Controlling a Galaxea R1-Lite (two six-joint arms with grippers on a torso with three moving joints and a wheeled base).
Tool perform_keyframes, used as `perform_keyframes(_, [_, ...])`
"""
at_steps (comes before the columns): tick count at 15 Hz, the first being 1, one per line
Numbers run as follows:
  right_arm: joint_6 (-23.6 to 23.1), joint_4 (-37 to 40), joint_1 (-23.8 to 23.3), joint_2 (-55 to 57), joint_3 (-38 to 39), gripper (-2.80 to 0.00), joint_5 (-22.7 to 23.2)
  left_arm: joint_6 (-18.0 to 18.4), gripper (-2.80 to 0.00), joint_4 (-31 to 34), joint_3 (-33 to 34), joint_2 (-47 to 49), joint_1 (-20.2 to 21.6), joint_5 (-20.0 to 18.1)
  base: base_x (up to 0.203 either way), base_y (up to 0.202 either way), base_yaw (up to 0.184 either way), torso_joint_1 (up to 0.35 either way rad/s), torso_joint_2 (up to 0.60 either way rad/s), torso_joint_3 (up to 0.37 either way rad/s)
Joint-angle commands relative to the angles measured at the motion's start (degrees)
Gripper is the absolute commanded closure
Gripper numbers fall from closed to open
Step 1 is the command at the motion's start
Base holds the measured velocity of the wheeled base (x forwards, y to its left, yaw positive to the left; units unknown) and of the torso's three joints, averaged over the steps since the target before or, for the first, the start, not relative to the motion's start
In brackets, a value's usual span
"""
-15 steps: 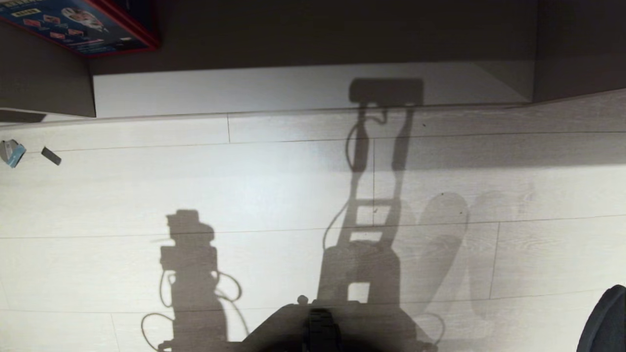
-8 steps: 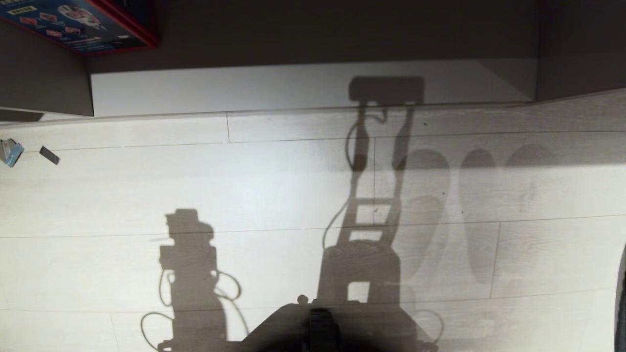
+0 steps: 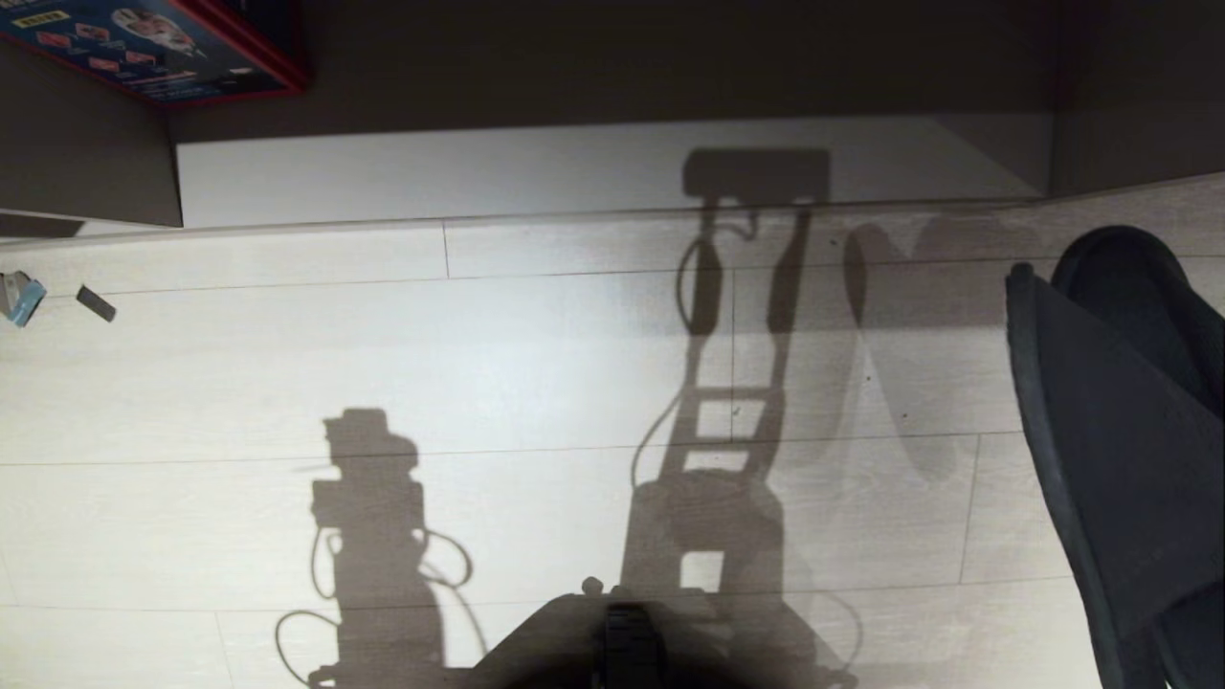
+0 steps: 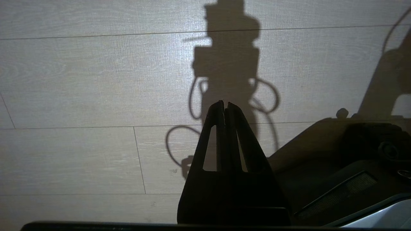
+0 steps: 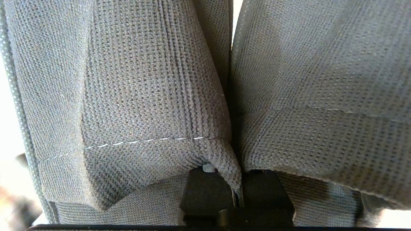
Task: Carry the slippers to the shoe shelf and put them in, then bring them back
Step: Place the slippers into the shoe cabinet
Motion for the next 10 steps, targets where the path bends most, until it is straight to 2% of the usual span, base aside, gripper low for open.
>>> perform_keyframes(1, [-0.17, -7.34, 0.27, 11.74, -3.42, 0.0, -1.89, -0.04, 0.0, -0.02, 0.0, 0.06, 0.02, 0.0, 0.0, 0.0, 0.0, 0.0, 0.0, 0.0])
perform_keyframes(3, [0.57, -10.38, 1.53, 15.21, -6.97, 0.0, -2.56, -0.04, 0.0, -0.02, 0.0, -0.02, 0.02, 0.0, 0.0, 0.0, 0.0, 0.0, 0.0, 0.0])
perform_keyframes(7, [5.09, -13.48, 3.05, 21.77, -15.25, 0.0, -2.98, -0.04, 0.0, -0.02, 0.0, -0.02, 0.02, 0.0, 0.0, 0.0, 0.0, 0.0, 0.0, 0.0])
perform_keyframes(10, [5.52, -18.06, 4.91, 26.05, -19.17, 0.0, -5.17, -0.04, 0.0, -0.02, 0.0, 0.03, 0.02, 0.0, 0.0, 0.0, 0.0, 0.0, 0.0, 0.0])
